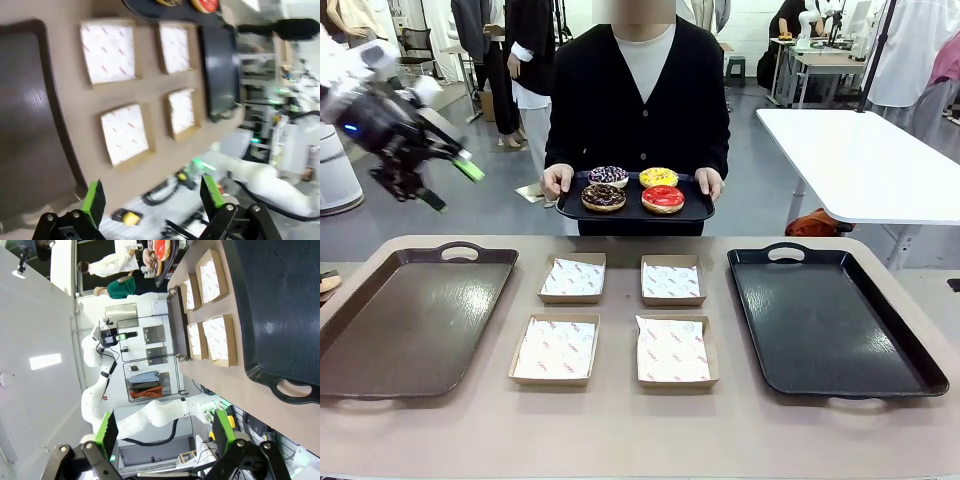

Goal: Individually package the donuts and arrange them on the tray.
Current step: Pick up one Paper togo box.

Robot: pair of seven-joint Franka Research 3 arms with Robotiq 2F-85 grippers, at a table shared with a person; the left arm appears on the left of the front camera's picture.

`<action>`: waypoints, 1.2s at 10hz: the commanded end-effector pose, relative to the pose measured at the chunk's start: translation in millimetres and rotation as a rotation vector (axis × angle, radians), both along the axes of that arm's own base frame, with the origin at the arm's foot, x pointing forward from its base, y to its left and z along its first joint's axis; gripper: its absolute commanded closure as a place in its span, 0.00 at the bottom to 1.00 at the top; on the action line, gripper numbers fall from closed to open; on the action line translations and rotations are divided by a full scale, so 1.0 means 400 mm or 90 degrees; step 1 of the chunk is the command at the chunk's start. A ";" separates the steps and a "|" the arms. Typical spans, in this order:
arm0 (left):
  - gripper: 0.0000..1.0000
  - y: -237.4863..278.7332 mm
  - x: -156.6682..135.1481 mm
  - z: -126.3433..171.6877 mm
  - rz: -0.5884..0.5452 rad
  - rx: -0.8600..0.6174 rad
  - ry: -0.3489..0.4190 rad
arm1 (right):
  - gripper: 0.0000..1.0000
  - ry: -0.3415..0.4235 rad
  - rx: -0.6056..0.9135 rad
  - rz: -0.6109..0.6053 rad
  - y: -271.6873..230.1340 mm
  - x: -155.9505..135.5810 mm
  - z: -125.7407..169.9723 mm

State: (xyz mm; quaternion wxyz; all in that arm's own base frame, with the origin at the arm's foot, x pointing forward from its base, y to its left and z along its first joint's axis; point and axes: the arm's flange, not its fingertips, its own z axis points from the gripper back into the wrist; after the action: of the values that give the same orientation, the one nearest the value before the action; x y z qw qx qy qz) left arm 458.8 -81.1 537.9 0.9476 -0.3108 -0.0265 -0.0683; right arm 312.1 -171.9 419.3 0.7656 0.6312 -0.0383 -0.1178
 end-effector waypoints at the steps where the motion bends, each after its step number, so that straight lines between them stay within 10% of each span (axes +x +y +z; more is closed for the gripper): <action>1: 0.00 -0.079 0.068 -0.076 0.030 0.133 -0.020 | 0.00 -0.004 0.005 -0.007 -0.001 0.004 0.001; 6: 0.00 -0.272 0.184 -0.270 0.023 0.283 -0.138 | 0.00 -0.004 0.005 -0.007 -0.001 0.004 0.001; 12: 0.00 -0.318 0.229 -0.414 0.035 0.331 -0.125 | 0.00 -0.004 0.005 -0.007 -0.001 0.004 0.001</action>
State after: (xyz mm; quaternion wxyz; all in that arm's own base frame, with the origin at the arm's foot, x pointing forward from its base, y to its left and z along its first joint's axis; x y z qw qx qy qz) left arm 545.0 -196.3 371.6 0.9886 -0.0488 -0.1049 -0.0967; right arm 311.9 -172.3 419.3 0.7656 0.6312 -0.0386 -0.1182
